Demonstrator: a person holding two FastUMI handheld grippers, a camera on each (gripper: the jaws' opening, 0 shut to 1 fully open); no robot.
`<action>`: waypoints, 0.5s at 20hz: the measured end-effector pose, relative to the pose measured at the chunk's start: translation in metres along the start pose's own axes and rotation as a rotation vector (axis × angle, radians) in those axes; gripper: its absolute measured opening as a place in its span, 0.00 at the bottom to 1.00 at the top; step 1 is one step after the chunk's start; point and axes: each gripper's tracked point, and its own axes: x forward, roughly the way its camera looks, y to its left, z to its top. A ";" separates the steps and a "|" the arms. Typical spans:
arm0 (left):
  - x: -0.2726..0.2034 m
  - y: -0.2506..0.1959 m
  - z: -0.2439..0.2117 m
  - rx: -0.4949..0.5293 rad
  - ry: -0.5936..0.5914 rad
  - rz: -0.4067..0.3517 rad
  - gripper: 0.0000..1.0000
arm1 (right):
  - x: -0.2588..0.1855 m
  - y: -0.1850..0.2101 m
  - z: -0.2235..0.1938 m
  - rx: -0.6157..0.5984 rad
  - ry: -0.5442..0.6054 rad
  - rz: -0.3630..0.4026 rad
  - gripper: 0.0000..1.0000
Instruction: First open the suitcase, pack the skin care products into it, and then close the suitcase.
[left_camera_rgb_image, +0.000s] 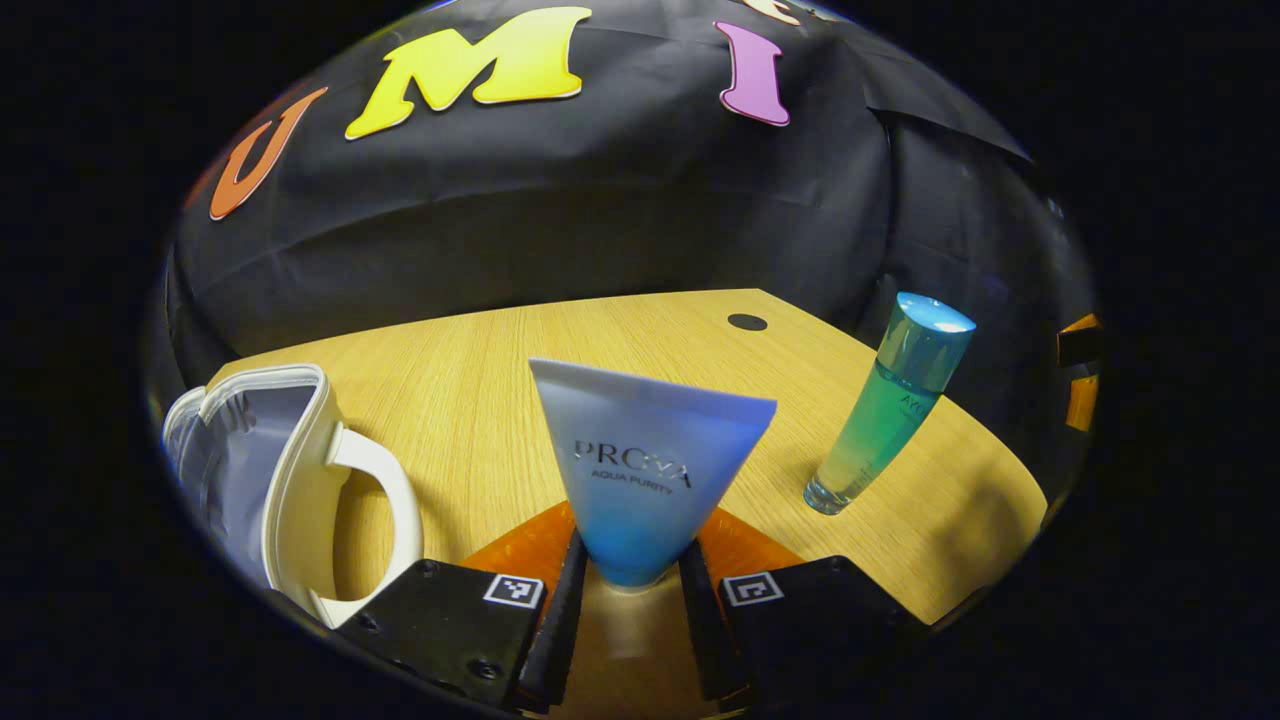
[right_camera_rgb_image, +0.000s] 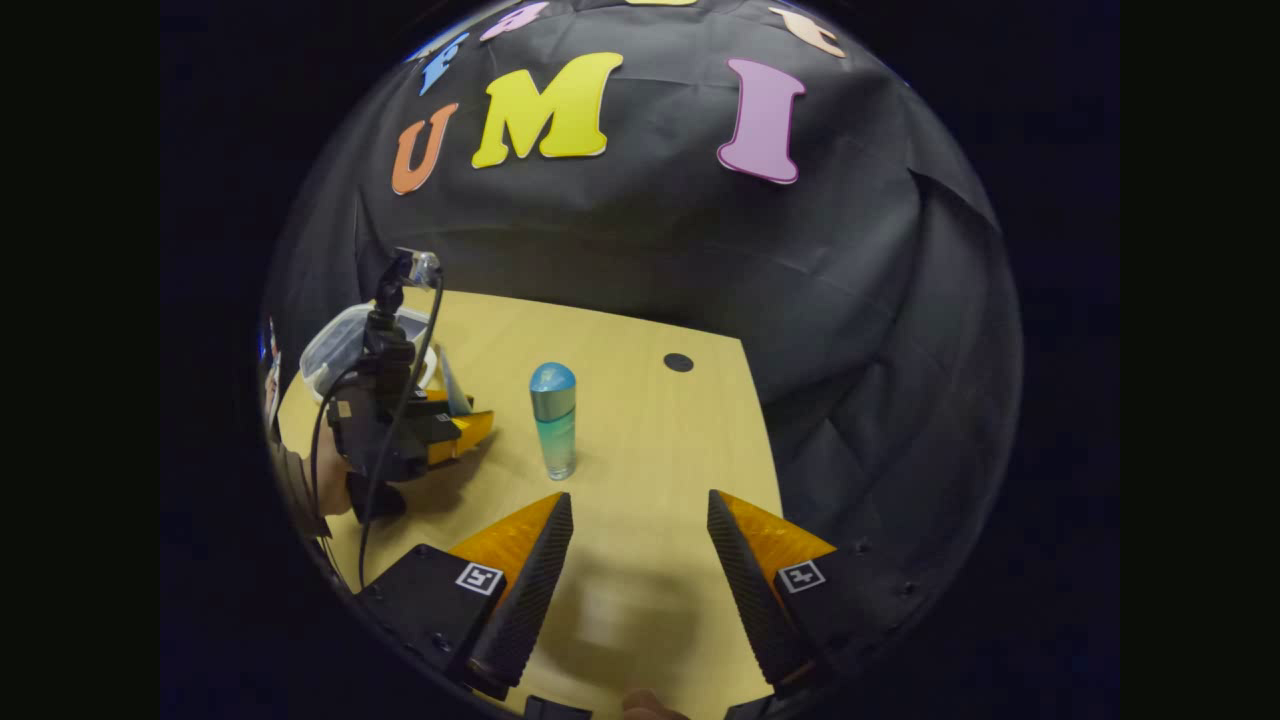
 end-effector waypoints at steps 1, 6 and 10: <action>0.003 -0.004 -0.002 0.003 0.011 -0.018 0.51 | 0.002 0.002 -0.002 0.010 0.006 0.003 0.81; 0.002 -0.007 -0.012 0.032 0.079 -0.013 0.47 | 0.029 0.015 0.009 0.042 -0.018 0.026 0.81; -0.025 -0.006 0.004 0.018 0.075 -0.023 0.44 | 0.070 0.042 0.028 0.088 -0.039 0.083 0.81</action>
